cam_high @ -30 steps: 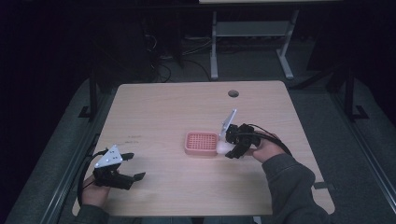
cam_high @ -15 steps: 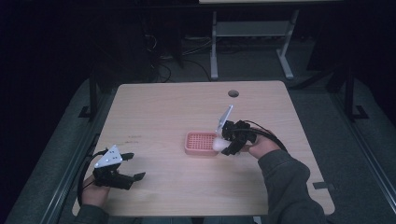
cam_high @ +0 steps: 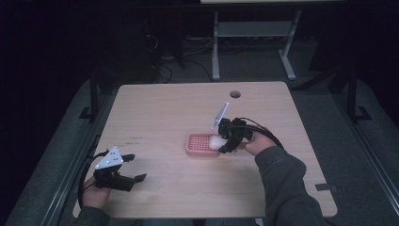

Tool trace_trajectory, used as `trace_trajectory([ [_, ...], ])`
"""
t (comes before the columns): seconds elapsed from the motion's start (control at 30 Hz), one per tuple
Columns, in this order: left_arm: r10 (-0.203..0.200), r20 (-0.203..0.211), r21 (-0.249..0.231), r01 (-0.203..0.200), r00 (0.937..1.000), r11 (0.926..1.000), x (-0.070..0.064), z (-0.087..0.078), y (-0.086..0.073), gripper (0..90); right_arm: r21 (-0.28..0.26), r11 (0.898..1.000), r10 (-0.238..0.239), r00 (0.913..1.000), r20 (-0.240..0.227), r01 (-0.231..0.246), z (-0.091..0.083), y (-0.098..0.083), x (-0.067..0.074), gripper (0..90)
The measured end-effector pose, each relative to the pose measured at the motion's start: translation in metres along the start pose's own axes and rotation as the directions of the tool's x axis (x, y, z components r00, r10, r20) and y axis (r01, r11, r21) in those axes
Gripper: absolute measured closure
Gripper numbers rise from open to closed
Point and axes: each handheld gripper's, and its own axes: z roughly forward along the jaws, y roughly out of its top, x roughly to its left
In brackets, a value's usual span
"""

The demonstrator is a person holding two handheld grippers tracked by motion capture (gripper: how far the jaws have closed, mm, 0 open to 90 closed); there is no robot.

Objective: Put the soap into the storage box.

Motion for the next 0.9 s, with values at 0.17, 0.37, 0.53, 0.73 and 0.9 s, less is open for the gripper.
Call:
trace_trajectory([
  [0.17,-0.001,-0.001,-0.002,0.001,1.0000,1.0000,0.000,0.000,0.000,14.8,0.011,1.000,-0.008,1.0000,0.000,0.008,0.003,0.007,-0.002,49.3],
  [0.37,-0.001,-0.001,-0.003,0.001,1.0000,1.0000,0.000,0.000,0.000,14.8,0.021,1.000,-0.022,0.9997,-0.009,0.022,0.008,0.015,-0.003,49.3],
  [0.53,0.000,0.000,-0.001,0.000,1.0000,1.0000,0.001,0.000,0.000,14.8,0.016,0.999,-0.030,0.9995,-0.010,0.030,0.009,0.021,-0.005,49.3],
  [0.73,0.000,-0.001,-0.002,0.000,1.0000,1.0000,0.000,0.000,0.000,14.8,0.023,0.999,-0.030,0.9994,-0.018,0.030,0.014,0.025,-0.008,49.4],
  [0.9,0.001,-0.001,-0.002,-0.001,1.0000,1.0000,0.000,0.000,0.000,14.8,0.032,0.999,-0.041,0.9990,-0.018,0.042,0.015,0.032,-0.010,49.4],
])
